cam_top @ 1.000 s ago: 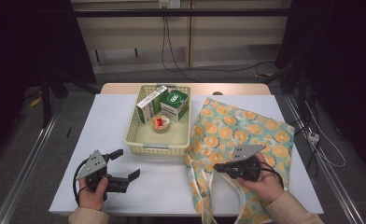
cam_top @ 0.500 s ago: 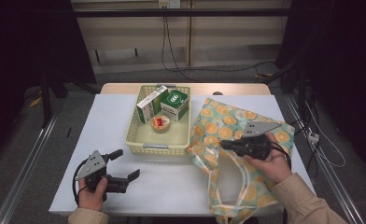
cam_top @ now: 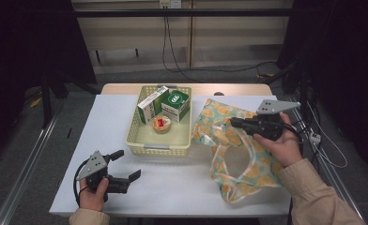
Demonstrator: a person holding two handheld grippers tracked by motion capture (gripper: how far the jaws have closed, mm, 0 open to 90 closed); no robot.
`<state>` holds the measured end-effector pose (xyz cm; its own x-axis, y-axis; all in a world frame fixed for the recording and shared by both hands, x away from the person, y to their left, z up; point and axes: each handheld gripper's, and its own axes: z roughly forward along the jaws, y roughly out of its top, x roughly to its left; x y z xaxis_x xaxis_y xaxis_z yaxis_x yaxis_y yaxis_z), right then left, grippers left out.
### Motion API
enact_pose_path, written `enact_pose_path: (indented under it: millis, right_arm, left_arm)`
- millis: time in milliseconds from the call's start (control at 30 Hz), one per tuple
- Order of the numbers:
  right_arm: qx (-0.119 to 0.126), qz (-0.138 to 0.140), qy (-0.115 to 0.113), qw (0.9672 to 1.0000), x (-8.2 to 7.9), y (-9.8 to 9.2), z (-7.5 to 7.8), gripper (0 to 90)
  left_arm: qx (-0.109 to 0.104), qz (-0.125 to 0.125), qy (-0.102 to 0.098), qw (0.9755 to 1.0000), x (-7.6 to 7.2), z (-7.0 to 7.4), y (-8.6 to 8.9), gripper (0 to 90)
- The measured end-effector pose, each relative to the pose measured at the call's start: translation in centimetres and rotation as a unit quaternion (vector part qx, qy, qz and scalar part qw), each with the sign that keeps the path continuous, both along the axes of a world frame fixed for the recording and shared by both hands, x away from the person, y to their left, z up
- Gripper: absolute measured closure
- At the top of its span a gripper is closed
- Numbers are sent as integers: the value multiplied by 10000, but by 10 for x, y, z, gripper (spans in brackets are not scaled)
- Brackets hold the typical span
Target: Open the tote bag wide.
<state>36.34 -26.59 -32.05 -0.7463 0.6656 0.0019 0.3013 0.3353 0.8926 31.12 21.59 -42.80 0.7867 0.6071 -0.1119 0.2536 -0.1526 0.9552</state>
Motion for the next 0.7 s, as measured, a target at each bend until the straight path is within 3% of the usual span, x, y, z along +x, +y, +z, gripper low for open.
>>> enact_pose_path:
  millis: [100,167,333,467,567,600,633,700]
  right_arm:
    - [-79,1,-32,10000,7,9,1,900]
    - [-202,-27,69,9998,15,15,-7,900]
    - [-596,69,765,9953,34,30,-54,900]
    - [-888,61,1064,9903,39,36,-93,900]
    - [-790,73,1304,9883,40,36,-110,900]
    - [-708,84,1294,9890,39,36,-112,890]
    - [-661,78,1317,9891,38,36,-113,832]
    - [-674,194,1418,9874,35,38,-116,623]
  left_arm:
    - [2,-7,26,10000,1,-1,-1,22]
    - [18,-29,30,10000,1,-1,-2,22]
    - [31,-36,2,10000,1,0,0,22]
    - [-4,-3,29,10000,1,-1,2,22]
    - [-20,5,25,10000,0,-1,2,22]
    - [-20,6,23,10000,0,-1,2,22]
    - [-15,5,25,10000,0,-1,2,22]
    - [-23,10,44,10000,0,-1,2,22]
